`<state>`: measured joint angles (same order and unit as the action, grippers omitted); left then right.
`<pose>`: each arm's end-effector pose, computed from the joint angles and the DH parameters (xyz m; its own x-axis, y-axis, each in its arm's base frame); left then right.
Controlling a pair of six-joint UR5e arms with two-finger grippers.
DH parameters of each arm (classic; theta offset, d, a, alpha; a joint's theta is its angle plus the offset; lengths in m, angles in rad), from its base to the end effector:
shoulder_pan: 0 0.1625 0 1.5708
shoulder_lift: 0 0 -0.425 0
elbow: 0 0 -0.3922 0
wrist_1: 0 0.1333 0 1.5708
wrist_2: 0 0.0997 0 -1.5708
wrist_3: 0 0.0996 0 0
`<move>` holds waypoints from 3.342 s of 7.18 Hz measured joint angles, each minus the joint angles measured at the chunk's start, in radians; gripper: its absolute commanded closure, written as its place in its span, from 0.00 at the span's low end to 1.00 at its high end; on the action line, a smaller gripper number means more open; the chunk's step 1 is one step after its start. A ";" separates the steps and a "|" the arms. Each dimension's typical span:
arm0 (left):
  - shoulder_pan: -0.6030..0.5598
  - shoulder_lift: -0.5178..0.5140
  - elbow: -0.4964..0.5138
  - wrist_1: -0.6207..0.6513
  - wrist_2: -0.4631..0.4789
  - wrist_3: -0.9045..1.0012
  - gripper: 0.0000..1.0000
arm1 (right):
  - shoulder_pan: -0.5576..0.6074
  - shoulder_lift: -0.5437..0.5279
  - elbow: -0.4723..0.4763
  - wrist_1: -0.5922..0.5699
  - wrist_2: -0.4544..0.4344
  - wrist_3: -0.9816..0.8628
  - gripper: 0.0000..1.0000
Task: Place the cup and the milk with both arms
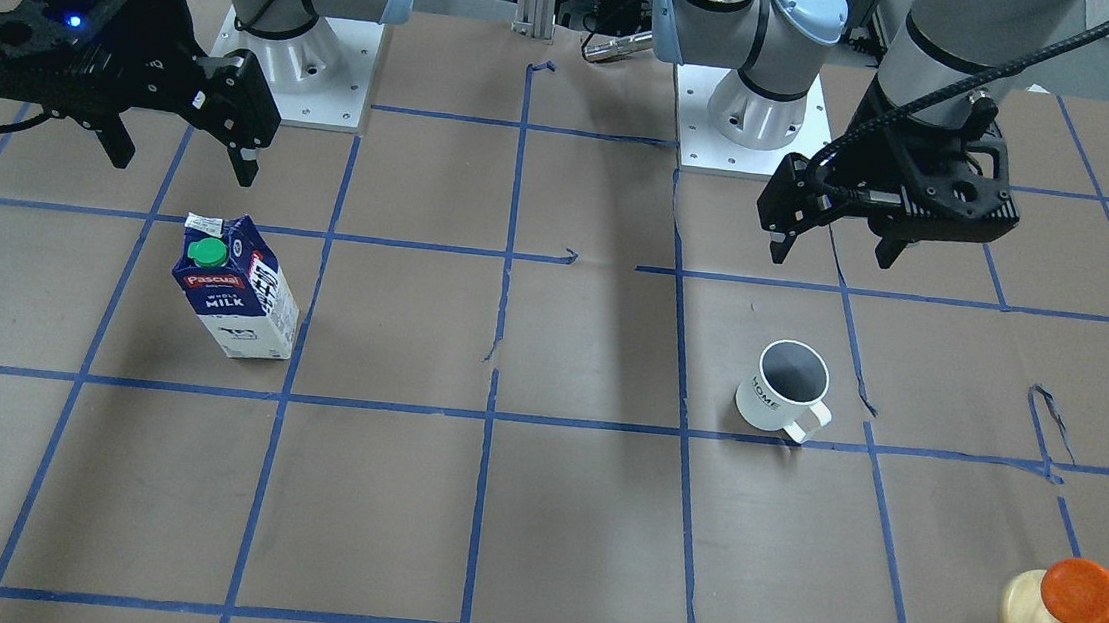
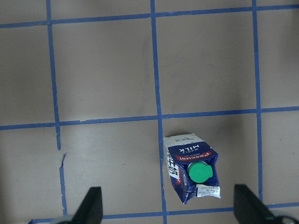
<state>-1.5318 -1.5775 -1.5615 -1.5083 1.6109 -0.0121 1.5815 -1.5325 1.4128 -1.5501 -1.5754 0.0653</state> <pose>-0.1097 -0.5057 0.4957 -0.9978 -0.0536 -0.0392 -0.0510 0.9965 -0.0655 0.1383 -0.5133 0.5448 -0.9985 0.0547 -0.0019 0.0546 0.9936 -0.0989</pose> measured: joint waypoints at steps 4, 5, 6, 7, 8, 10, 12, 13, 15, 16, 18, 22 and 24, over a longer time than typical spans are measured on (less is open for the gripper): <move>-0.001 -0.001 0.000 0.001 0.000 0.000 0.00 | 0.001 0.001 0.000 -0.001 0.000 0.001 0.00; 0.000 0.000 -0.001 0.002 0.000 0.000 0.00 | 0.001 0.003 0.000 -0.001 0.000 0.001 0.00; 0.000 0.001 -0.002 0.002 0.000 0.001 0.00 | 0.001 0.005 0.000 0.000 0.000 0.001 0.00; 0.001 0.000 0.000 0.004 0.000 0.003 0.00 | 0.001 0.007 0.000 0.000 0.000 0.000 0.00; 0.001 -0.001 0.001 0.006 0.001 0.007 0.00 | 0.000 0.008 0.003 0.000 0.001 -0.004 0.00; 0.001 0.005 -0.002 0.006 0.001 0.009 0.00 | 0.000 0.005 0.026 0.001 0.002 -0.010 0.00; 0.001 0.004 -0.003 0.005 0.000 0.008 0.00 | 0.000 0.001 0.039 0.001 0.001 -0.013 0.00; 0.001 0.003 -0.003 0.006 0.000 0.008 0.00 | 0.000 0.000 0.041 0.001 0.001 -0.013 0.00; 0.003 0.008 -0.006 0.006 0.001 0.009 0.00 | 0.002 -0.001 0.041 0.001 0.003 -0.013 0.00; 0.007 0.011 -0.003 0.007 0.002 0.014 0.00 | 0.003 -0.001 0.041 0.001 0.004 -0.013 0.00; 0.011 0.012 -0.006 0.007 0.003 0.018 0.00 | 0.003 -0.001 0.041 0.001 0.005 -0.012 0.00; 0.084 0.003 -0.042 0.013 -0.002 0.174 0.00 | -0.003 0.007 0.068 -0.002 0.000 -0.062 0.00; 0.174 -0.024 -0.161 0.119 -0.013 0.237 0.00 | -0.032 0.009 0.142 -0.024 -0.005 -0.180 0.00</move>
<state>-1.3575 -1.6019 -1.7226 -1.3895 1.5977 0.2248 1.5498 -1.5231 1.5545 -1.5745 -1.5802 -0.1147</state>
